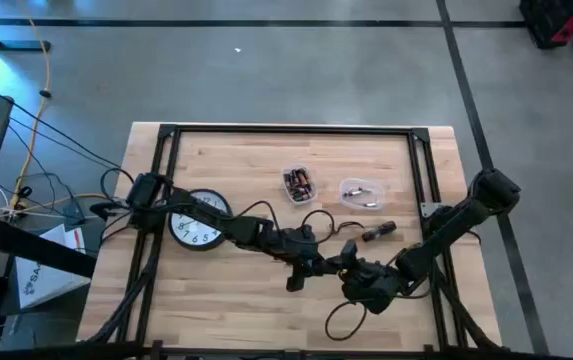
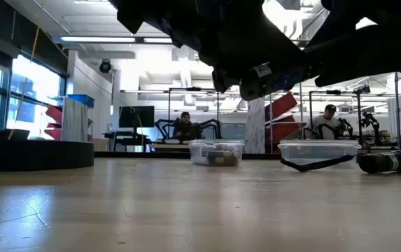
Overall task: Insert battery
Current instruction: Close the battery cover of the black remote
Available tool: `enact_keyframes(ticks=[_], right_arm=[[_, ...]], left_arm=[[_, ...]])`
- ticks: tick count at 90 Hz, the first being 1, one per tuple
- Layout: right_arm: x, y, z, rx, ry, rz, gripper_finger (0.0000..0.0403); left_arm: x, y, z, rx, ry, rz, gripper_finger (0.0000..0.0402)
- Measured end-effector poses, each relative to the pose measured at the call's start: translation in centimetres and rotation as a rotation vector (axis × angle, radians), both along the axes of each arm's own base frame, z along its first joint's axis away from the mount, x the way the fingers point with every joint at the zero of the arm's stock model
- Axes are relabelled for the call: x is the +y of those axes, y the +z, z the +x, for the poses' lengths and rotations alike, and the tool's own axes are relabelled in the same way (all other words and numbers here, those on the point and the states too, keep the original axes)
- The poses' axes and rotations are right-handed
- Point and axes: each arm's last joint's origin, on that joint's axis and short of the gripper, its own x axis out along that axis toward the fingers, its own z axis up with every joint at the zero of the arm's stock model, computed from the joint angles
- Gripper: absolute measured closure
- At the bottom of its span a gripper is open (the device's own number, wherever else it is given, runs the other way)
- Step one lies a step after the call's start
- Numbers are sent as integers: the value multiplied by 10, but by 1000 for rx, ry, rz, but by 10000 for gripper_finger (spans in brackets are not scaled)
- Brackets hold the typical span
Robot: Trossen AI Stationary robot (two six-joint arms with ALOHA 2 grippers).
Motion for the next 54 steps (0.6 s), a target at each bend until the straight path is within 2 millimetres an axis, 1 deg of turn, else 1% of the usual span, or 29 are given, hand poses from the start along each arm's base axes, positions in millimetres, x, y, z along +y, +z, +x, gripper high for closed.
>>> enact_keyframes(ticks=[25,32,48,54], right_arm=[[-2,3,6,-34,-17,46,285],[-3,2,7,-34,-25,80,301],[-4,2,8,-33,-31,105,355],[-4,3,8,-42,-38,123,358]], left_arm=[[1,0,0,-3,21,13,229],[1,0,0,-2,21,14,229],[1,-1,0,1,11,18,227],[1,-1,0,-4,3,33,222]])
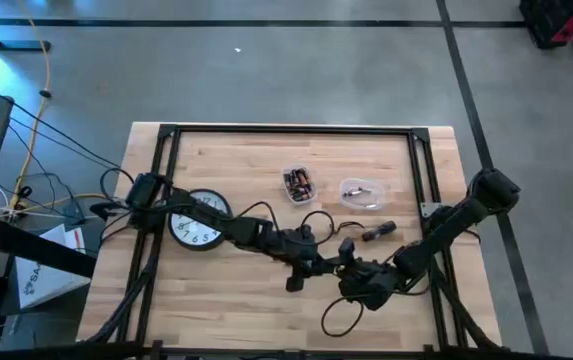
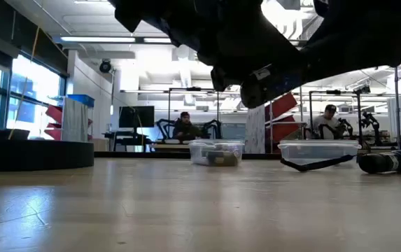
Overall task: Insert battery
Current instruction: Close the battery cover of the black remote
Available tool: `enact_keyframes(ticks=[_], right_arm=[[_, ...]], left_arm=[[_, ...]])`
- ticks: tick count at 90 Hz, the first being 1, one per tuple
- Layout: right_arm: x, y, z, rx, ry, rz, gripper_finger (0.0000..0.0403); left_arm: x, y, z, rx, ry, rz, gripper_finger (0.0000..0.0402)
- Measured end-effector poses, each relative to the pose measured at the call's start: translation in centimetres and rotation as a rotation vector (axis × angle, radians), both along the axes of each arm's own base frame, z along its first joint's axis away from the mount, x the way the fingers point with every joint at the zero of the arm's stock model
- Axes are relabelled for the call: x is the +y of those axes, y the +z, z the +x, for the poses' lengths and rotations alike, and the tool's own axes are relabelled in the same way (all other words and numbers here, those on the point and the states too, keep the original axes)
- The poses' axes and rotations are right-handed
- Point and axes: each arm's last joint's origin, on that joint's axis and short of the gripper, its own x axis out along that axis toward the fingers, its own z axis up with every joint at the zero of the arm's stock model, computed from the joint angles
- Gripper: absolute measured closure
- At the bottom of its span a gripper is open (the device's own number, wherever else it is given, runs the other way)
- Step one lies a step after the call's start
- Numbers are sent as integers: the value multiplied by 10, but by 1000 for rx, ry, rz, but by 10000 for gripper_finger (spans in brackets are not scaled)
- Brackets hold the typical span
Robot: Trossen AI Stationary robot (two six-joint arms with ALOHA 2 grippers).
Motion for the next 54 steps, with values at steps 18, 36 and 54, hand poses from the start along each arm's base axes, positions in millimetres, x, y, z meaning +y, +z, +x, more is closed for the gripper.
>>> enact_keyframes(ticks=[18,36,54], right_arm=[[0,1,2,-46,-69,123,354],[-15,0,14,-35,-192,393,353],[-49,-5,35,-8,-408,750,352]], left_arm=[[2,7,-6,29,-12,54,214],[4,26,-31,168,57,153,213],[-3,38,-67,303,328,351,212]])
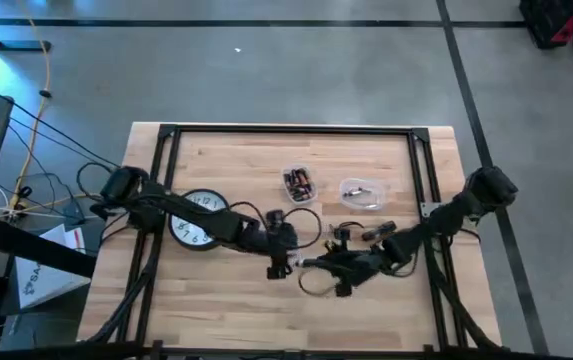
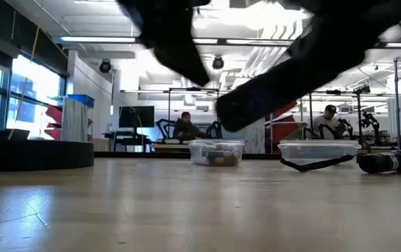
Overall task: Insert battery
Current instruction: Close the battery cover of the black remote
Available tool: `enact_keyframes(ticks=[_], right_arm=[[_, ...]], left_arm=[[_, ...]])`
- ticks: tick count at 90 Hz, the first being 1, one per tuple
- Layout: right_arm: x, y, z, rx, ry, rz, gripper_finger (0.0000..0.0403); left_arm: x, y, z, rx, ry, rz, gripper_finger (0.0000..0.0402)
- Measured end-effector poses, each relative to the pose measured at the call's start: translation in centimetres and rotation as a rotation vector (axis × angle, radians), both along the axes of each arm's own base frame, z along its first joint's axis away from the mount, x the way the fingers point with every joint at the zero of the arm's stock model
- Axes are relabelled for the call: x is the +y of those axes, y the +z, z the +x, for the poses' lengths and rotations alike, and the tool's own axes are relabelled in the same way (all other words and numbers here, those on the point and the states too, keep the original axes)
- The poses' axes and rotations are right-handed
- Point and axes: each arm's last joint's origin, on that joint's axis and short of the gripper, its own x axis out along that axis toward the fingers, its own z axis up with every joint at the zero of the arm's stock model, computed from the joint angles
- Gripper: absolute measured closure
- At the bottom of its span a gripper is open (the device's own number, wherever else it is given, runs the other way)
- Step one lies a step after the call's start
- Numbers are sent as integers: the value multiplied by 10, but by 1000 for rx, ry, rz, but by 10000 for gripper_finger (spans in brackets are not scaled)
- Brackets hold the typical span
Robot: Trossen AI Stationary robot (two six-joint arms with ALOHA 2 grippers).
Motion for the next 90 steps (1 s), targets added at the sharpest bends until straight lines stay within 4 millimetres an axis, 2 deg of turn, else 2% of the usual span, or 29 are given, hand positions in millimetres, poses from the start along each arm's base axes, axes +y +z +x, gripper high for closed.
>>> enact_keyframes(ticks=[16,25,37,47,62,90], right_arm=[[-33,-12,23,-23,-245,264,351],[-55,-27,36,4,-353,439,351],[-73,-46,51,1,-408,560,350],[-80,-57,58,-4,-435,646,344],[-86,-68,54,59,-477,629,309],[-94,-62,54,57,-421,546,215]], left_arm=[[-17,-6,-22,30,146,132,212],[-25,-9,-30,33,187,149,212],[-31,-8,-38,26,212,175,212],[-36,-9,-43,39,208,182,212],[-42,-10,-51,56,224,188,212],[-42,-9,-54,44,244,194,212]])
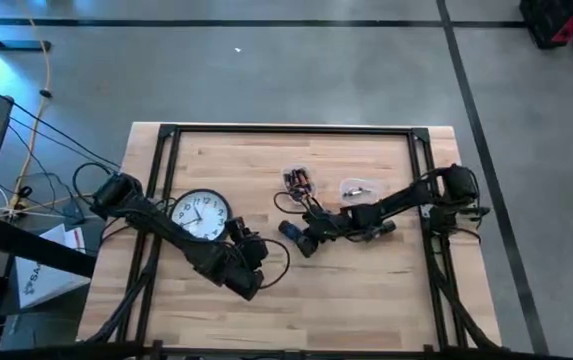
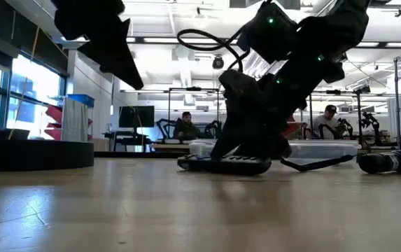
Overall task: Insert battery
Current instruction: Close the battery cover of the black remote, then return to Home Position
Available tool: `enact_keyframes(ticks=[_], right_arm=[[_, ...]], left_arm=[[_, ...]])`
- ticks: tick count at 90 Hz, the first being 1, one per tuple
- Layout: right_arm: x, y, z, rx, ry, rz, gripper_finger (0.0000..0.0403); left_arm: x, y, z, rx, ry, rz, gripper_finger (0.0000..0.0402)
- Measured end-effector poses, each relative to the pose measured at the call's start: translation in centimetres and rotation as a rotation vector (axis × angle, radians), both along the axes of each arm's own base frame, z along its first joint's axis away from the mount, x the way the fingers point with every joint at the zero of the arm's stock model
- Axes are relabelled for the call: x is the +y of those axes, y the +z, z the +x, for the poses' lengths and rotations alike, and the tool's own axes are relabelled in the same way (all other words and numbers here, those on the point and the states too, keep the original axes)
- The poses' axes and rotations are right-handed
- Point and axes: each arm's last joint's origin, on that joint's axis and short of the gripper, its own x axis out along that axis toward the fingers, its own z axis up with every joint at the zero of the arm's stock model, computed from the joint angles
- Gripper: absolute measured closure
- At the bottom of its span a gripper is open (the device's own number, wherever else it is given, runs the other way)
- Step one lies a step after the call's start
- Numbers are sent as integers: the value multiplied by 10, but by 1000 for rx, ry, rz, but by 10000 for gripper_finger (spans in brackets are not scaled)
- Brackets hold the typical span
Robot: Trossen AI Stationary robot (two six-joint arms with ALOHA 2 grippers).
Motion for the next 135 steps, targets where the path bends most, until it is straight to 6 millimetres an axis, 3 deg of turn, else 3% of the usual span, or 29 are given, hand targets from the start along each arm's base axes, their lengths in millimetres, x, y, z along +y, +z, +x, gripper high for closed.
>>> enact_keyframes(ticks=[19,29,38,49,59,80,95,112,135], right_arm=[[-15,43,-14,-26,45,-67,168],[-23,67,-32,19,93,-89,161],[-27,75,-56,165,118,-101,160],[-29,75,-80,363,87,-128,165],[-30,71,-92,496,38,-169,172],[-43,57,-99,534,15,-201,181],[-60,44,-112,603,5,-219,183],[-82,38,-122,680,-46,-304,183],[-127,40,-137,762,-214,-356,183]], left_arm=[[2,1,4,-46,21,20,212],[7,2,13,-100,40,16,212],[17,-5,24,-114,57,-14,212],[42,-18,33,-105,81,-24,212],[77,-19,46,-58,92,-45,212],[163,-24,59,65,98,-151,212],[211,-43,59,151,116,-244,212],[234,-67,62,181,128,-326,212],[233,-71,72,109,98,-335,212]])
